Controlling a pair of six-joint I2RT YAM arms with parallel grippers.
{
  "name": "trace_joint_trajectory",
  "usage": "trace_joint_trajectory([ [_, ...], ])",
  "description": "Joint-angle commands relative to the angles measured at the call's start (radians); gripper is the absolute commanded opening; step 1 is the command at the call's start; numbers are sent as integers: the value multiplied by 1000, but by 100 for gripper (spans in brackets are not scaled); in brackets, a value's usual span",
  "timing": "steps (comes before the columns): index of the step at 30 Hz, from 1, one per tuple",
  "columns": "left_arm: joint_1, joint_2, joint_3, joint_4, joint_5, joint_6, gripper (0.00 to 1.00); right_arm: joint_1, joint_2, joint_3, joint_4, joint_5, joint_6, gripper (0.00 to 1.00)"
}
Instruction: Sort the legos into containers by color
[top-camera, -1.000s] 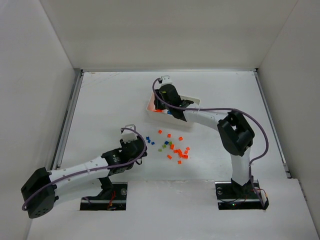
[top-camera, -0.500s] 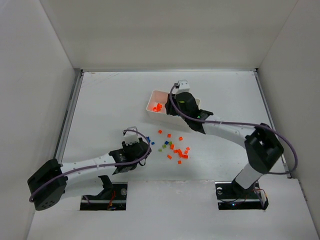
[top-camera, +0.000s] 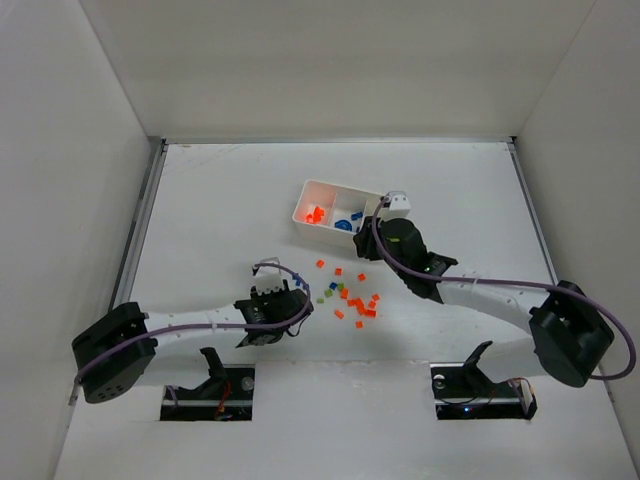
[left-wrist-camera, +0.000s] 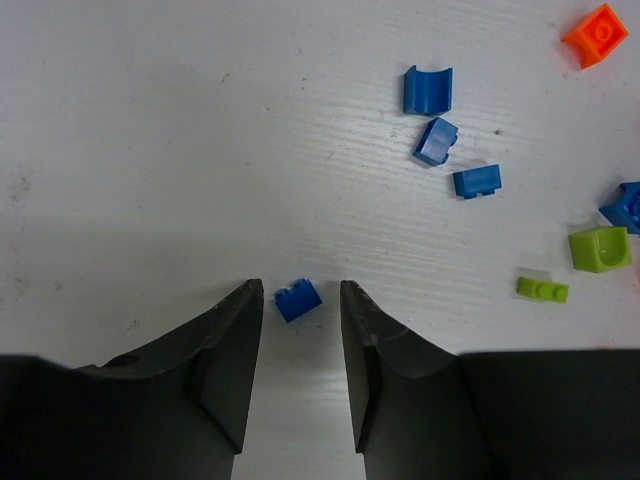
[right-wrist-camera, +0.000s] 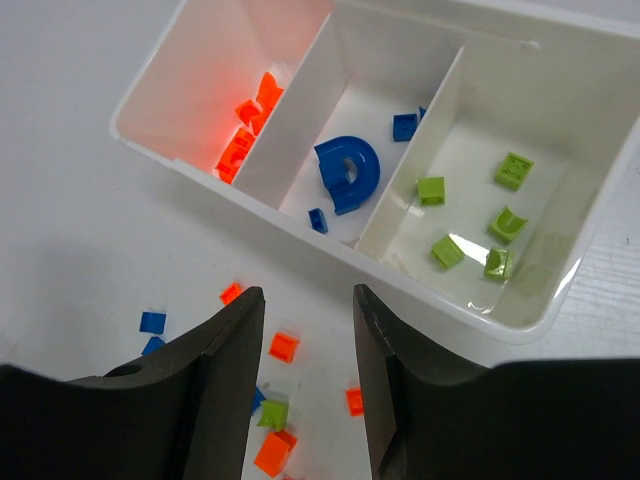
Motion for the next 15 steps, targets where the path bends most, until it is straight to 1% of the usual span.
trace_joint_trajectory([
  [1,-14,39,23,-30,-16,-43,33,13,-39,-6,65,10,19,47],
  [7,-20,77,38,-42,-19,-49,26,26,-71,-29,59,20,14,46],
  [15,-63,75,65,-144,-56,-112,17,20,-215,-78,38,68,23,46],
])
